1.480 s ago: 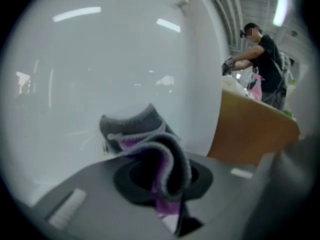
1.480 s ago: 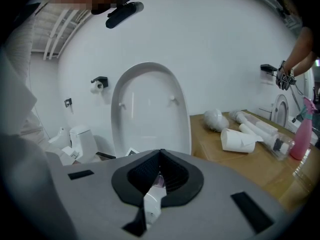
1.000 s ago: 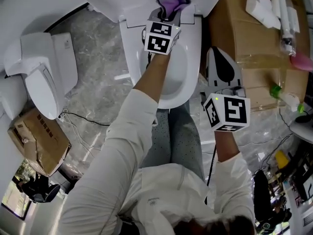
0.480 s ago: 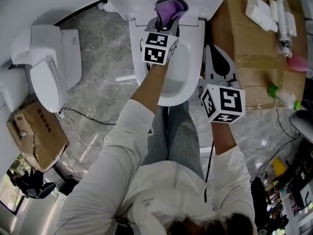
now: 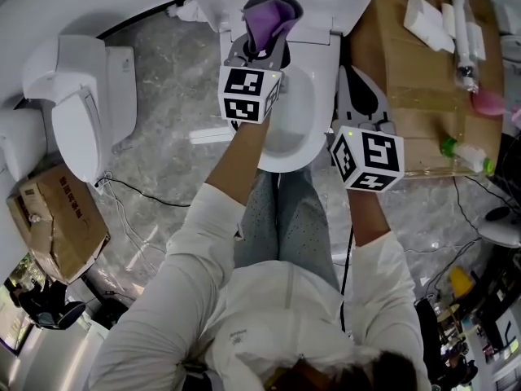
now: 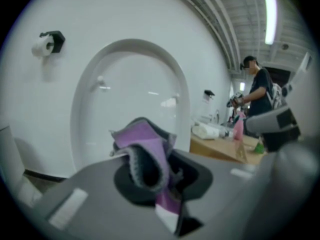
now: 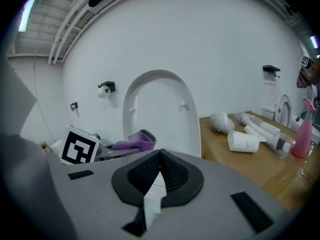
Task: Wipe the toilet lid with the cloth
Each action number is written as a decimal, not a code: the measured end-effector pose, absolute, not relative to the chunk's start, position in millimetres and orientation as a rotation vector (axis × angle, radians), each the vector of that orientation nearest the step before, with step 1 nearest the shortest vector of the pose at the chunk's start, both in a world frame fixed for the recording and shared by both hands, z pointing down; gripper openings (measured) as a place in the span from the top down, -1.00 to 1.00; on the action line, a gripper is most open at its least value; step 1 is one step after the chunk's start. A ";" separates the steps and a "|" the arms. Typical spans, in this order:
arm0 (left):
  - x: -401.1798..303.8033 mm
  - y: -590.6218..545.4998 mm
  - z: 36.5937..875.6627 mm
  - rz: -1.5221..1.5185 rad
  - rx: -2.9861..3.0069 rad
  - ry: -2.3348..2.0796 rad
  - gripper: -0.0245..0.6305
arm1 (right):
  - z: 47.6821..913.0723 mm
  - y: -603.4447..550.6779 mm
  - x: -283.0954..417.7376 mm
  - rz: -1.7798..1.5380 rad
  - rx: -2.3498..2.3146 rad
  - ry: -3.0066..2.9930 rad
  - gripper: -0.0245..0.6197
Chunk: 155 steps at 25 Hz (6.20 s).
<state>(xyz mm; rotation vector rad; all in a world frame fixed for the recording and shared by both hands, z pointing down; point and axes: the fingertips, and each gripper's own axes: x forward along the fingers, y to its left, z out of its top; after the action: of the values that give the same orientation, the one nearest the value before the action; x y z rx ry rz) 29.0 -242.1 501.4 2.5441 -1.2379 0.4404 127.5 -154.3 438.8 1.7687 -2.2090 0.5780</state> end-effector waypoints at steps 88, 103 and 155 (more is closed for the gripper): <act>40.9 -306.1 207.8 0.228 2.713 -1.427 0.78 | 265.3 -405.2 110.3 0.000 0.473 -2.074 0.36; 15.5 -259.5 208.8 0.236 2.696 -1.481 0.78 | 267.2 -364.7 105.7 -0.032 0.399 -2.039 0.37; -18.0 76.8 316.8 0.301 2.710 -1.254 0.78 | 451.2 66.8 44.3 -0.508 0.628 -1.807 0.35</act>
<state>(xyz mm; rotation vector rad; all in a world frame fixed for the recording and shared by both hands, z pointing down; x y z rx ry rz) -18.0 76.8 316.8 2.7105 -1.2541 0.3010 44.3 66.8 451.2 0.6275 -1.8072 -0.5084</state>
